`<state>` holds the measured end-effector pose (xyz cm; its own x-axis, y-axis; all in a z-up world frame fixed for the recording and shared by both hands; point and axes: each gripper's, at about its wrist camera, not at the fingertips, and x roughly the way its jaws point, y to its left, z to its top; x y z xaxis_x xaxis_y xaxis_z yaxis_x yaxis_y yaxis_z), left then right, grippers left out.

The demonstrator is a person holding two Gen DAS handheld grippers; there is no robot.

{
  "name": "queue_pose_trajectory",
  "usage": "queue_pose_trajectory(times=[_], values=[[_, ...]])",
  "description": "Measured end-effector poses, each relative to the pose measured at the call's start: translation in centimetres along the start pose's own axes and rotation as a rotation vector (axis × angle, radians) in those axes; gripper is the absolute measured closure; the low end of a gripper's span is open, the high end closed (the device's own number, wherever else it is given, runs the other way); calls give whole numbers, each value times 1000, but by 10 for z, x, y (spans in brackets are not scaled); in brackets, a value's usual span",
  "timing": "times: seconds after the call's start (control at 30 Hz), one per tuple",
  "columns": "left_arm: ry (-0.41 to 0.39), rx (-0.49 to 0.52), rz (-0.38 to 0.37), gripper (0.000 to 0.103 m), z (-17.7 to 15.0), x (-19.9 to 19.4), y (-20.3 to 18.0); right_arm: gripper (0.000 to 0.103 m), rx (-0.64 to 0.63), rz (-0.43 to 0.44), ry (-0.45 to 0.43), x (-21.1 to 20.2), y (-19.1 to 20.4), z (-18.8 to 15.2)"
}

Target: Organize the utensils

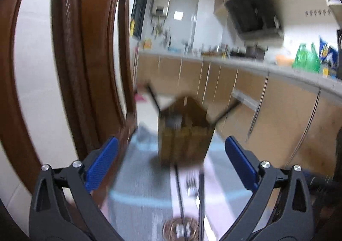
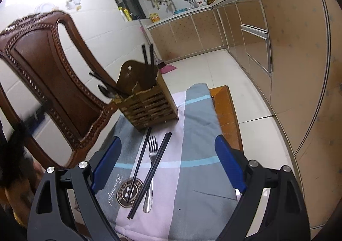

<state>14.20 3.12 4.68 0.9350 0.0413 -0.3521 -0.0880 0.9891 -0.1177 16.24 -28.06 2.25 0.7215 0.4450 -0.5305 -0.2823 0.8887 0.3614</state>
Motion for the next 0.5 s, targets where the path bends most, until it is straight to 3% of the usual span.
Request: queue_pose_trajectory(times=[0.03,0.1,0.2,0.37,0.5], values=[[86,-11,39,4,-13,10,3,16,-11,-2,10,1,3,-2],[242,-11,34,4,-28,31,4,16,-47,-5,38,4,11,-9],[327,24,26,4,-44,46,-1,16,-114,-17,79,10,24,-19],[400,24,-28,4,-51,54,-7,16,-161,-29,103,14,35,-33],[397,23,-41,4,-44,49,-2,16,-173,-45,109,17,37,-37]])
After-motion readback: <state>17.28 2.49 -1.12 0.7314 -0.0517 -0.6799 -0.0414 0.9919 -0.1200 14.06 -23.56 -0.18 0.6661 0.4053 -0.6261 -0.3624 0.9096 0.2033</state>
